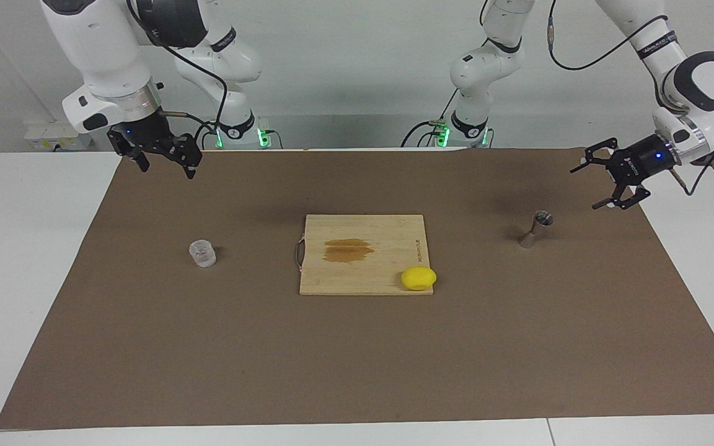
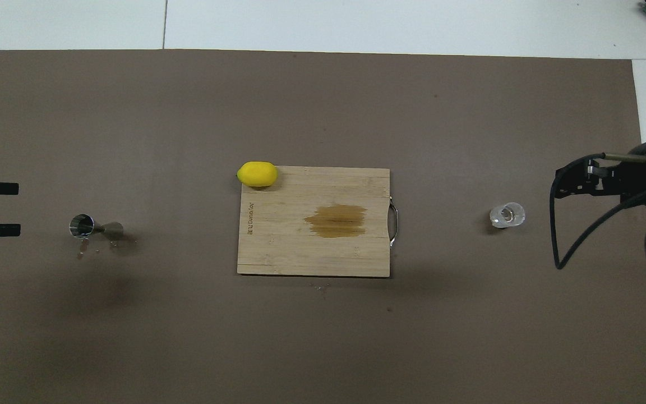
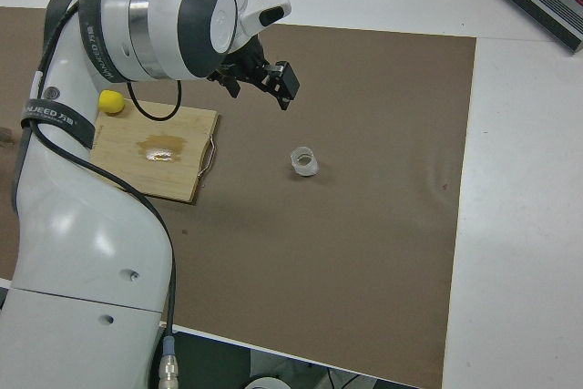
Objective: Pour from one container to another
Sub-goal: 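Open the left gripper and lower it around the dark metal cup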
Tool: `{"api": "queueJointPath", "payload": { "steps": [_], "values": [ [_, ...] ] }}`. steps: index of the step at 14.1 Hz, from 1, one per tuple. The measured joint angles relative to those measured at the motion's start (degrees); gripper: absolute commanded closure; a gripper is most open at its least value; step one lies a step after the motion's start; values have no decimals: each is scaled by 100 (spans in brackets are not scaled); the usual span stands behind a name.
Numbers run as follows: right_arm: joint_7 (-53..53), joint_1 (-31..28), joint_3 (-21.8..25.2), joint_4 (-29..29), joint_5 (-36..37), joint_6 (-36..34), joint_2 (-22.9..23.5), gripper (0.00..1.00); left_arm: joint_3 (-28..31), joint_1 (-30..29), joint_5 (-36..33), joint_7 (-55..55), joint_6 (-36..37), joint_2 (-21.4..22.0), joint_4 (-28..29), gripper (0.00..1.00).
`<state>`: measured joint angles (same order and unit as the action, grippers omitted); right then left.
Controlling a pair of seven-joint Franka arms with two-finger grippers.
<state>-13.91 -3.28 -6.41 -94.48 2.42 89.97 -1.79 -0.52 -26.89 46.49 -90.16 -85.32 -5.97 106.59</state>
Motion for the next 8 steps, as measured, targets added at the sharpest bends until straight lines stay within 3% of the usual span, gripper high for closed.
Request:
{"api": "queueJointPath", "payload": {
  "steps": [8],
  "values": [
    [0, 0, 0, 0, 0, 0, 0, 1, -15, -622, 937, -2297, 1157, -1582, -366, 0]
  ]
}}
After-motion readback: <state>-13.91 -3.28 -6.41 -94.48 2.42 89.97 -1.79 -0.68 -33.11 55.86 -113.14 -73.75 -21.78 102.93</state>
